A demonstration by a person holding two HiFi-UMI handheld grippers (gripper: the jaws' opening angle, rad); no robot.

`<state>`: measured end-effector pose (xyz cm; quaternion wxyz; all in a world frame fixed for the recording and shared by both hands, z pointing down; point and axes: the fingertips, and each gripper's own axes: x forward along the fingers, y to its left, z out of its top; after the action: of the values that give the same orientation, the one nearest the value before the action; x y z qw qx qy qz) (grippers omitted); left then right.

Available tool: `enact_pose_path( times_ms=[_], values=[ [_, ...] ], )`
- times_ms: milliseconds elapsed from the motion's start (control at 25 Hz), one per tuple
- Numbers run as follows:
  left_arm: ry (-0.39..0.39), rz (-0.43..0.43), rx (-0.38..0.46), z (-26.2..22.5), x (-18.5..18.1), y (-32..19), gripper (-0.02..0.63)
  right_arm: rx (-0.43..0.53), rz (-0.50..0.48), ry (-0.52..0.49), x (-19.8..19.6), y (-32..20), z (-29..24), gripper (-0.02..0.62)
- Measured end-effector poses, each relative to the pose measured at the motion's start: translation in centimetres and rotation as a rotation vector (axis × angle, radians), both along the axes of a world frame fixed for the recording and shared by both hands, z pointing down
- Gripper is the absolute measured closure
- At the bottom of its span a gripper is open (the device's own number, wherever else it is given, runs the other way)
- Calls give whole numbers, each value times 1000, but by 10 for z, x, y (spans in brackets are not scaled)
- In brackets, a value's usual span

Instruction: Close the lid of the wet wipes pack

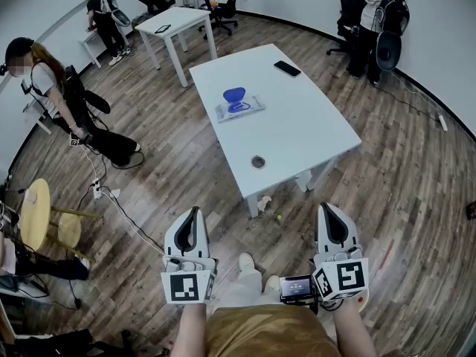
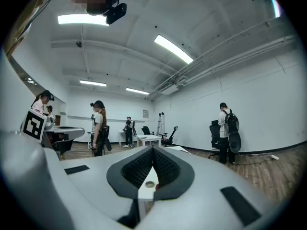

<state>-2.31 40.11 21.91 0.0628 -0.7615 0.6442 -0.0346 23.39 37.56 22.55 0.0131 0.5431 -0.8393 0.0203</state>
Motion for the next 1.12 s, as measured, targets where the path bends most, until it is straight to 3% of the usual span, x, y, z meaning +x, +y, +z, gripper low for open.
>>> enact_pose_path(
  times_ms=[440, 1120],
  values=[
    [4, 16, 11, 2, -35, -85, 600, 4, 16, 8, -39, -80, -1, 592],
    [23, 1, 1, 8, -89, -136, 600, -36, -24, 11, -101, -133, 13, 592]
  ],
)
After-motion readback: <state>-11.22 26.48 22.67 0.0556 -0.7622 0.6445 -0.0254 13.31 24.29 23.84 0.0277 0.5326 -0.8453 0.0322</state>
